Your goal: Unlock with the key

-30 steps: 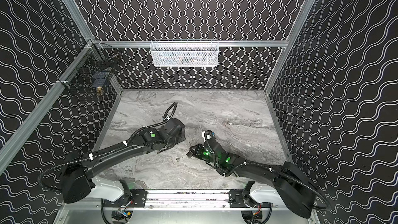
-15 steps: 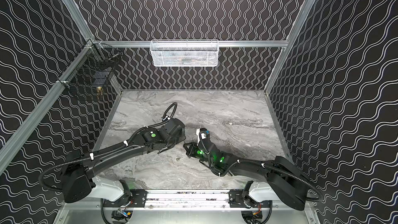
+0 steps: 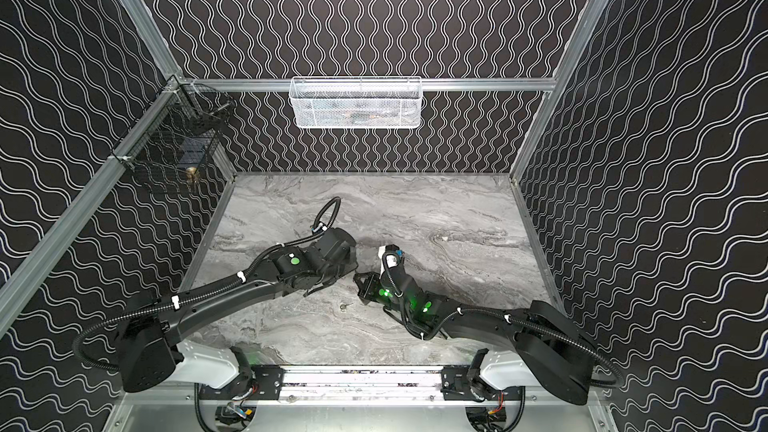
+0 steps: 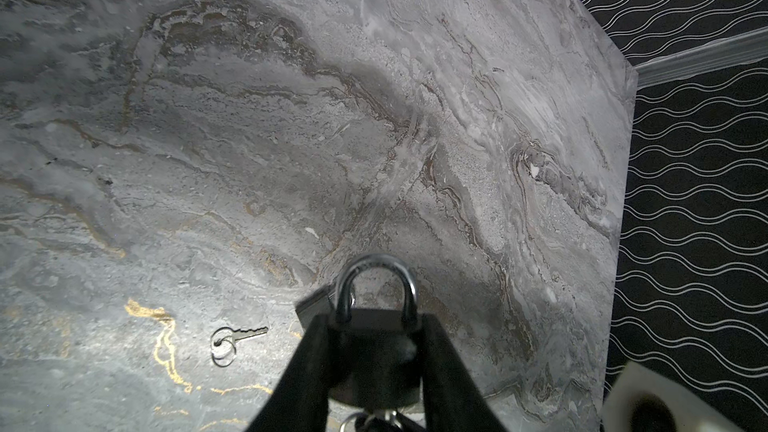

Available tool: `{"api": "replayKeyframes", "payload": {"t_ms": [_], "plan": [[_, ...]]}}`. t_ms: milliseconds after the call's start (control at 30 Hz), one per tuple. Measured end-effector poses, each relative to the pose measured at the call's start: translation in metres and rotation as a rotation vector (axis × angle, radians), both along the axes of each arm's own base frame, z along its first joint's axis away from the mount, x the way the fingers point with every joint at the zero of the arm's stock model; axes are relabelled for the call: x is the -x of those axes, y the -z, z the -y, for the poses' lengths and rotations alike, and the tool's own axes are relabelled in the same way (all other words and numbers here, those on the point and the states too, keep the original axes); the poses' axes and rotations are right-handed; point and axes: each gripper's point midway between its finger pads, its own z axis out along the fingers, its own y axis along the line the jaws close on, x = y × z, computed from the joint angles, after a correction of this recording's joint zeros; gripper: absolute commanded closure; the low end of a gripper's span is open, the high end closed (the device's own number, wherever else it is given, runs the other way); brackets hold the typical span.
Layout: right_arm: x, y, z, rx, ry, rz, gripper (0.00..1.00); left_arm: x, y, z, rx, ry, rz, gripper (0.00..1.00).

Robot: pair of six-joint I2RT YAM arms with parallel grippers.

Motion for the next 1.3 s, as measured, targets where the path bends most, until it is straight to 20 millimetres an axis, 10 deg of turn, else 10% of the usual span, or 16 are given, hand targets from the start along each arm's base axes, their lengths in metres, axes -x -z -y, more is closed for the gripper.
{"api": "replayKeyframes", "payload": {"t_ms": [1300], "plan": [[-0.0018, 0.0026, -0.0014, 0.030, 0.019, 0.013, 1.00, -0.0049, 0.0066, 0.0013, 0.027, -0.004, -0.017, 0.88]]}}
